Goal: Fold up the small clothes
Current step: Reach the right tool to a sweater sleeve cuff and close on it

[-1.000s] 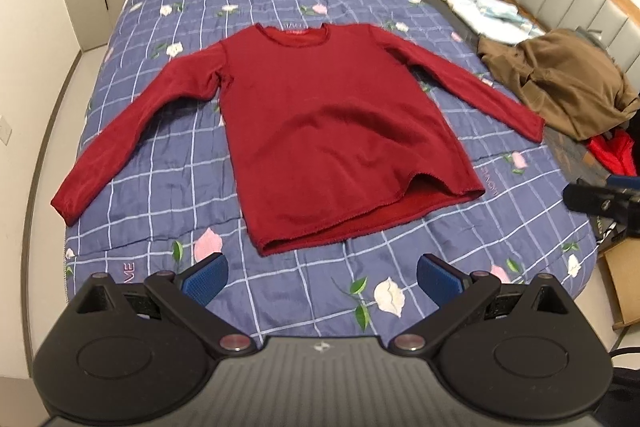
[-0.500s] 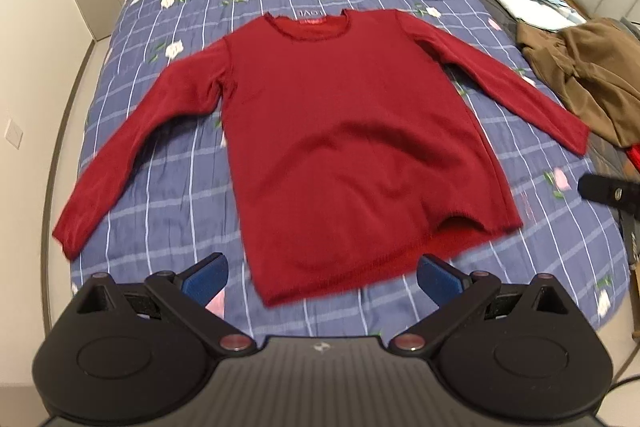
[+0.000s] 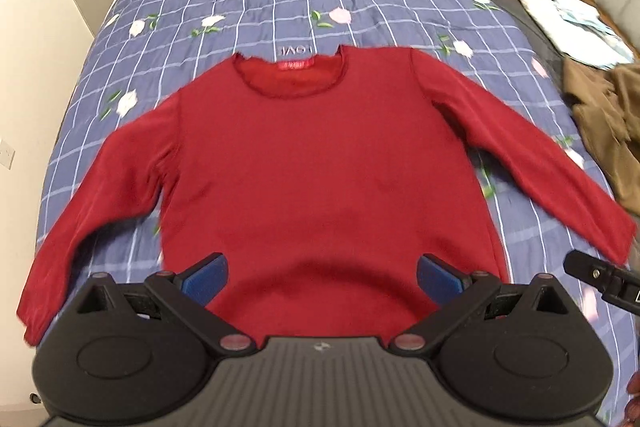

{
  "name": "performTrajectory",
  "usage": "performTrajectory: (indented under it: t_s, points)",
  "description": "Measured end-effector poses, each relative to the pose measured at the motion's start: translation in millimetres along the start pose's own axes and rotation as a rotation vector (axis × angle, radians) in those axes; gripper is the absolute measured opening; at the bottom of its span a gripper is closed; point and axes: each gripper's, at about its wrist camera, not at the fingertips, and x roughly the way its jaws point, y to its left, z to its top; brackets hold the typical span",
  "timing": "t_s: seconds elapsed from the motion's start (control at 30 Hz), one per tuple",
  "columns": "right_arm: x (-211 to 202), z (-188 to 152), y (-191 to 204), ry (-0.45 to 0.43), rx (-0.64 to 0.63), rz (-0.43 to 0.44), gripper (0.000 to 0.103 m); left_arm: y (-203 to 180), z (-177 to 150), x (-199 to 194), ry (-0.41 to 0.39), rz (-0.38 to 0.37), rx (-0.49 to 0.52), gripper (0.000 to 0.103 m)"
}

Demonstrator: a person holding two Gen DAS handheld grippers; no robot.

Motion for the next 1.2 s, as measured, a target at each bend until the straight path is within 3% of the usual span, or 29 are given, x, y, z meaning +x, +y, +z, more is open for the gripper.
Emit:
performTrajectory:
  t_s: [0.23,0.47,0.73,0.87,1.13,1.2]
  points:
    - [55,32,-37,0.038,0.171,-0.086,0.103,-29,52,58,0.004,0.020,0.063,0.102]
    - [85,41,-70,0.030,0.341,-0.131,0.103,-57,83,117,0.031,0.008,0.128,0.102]
    - [81,18,-125,-0.163,0.702,-0.157,0.103,-95,100,169,0.054,-0.015,0.181,0.102]
    - [86,7,-154,-0.206,0.852,-0.143,0.102,-108,101,188,0.076,-0.014,0.201,0.102]
    - [91,-11,-186,-0.325,1.097,-0.139,0.100,-121,99,194,0.090,-0.021,0.218,0.102]
    - [87,-13,-184,-0.349,1.123,-0.160,0.094,-125,100,191,0.088,-0.031,0.221,0.102]
